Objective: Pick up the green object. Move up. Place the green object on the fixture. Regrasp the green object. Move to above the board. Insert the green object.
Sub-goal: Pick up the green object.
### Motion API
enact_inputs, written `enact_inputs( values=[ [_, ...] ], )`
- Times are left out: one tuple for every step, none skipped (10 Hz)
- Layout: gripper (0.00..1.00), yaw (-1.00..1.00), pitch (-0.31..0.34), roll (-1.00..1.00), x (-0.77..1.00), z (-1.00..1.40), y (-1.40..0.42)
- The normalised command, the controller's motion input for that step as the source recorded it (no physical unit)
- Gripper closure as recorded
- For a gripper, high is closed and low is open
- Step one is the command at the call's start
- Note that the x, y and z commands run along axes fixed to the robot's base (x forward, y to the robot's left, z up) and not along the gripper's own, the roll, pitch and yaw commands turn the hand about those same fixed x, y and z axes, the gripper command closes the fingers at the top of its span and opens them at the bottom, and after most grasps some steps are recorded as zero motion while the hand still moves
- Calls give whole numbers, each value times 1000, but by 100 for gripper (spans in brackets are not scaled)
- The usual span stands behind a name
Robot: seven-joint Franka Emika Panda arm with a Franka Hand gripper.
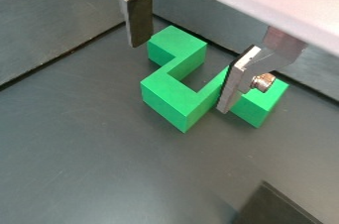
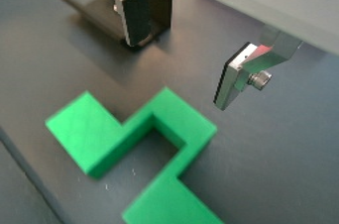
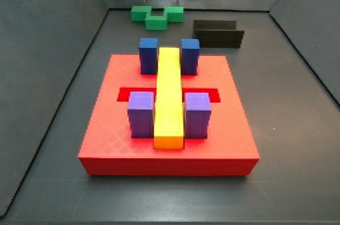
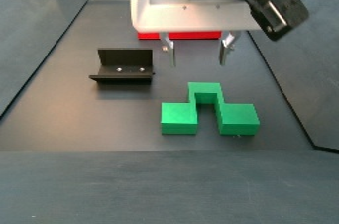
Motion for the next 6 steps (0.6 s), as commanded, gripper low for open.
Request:
enact_inputs(
  values=[
    [0, 0, 0, 16, -306, -266, 294],
    [0, 0, 0, 54, -300, -271, 186],
    [0, 0, 0, 113, -37, -274, 0],
    [0, 0, 0, 129, 0, -331, 0],
    [0, 0, 0, 154, 0, -357, -6],
    [0, 0, 0, 179, 0, -360, -17]
  ],
)
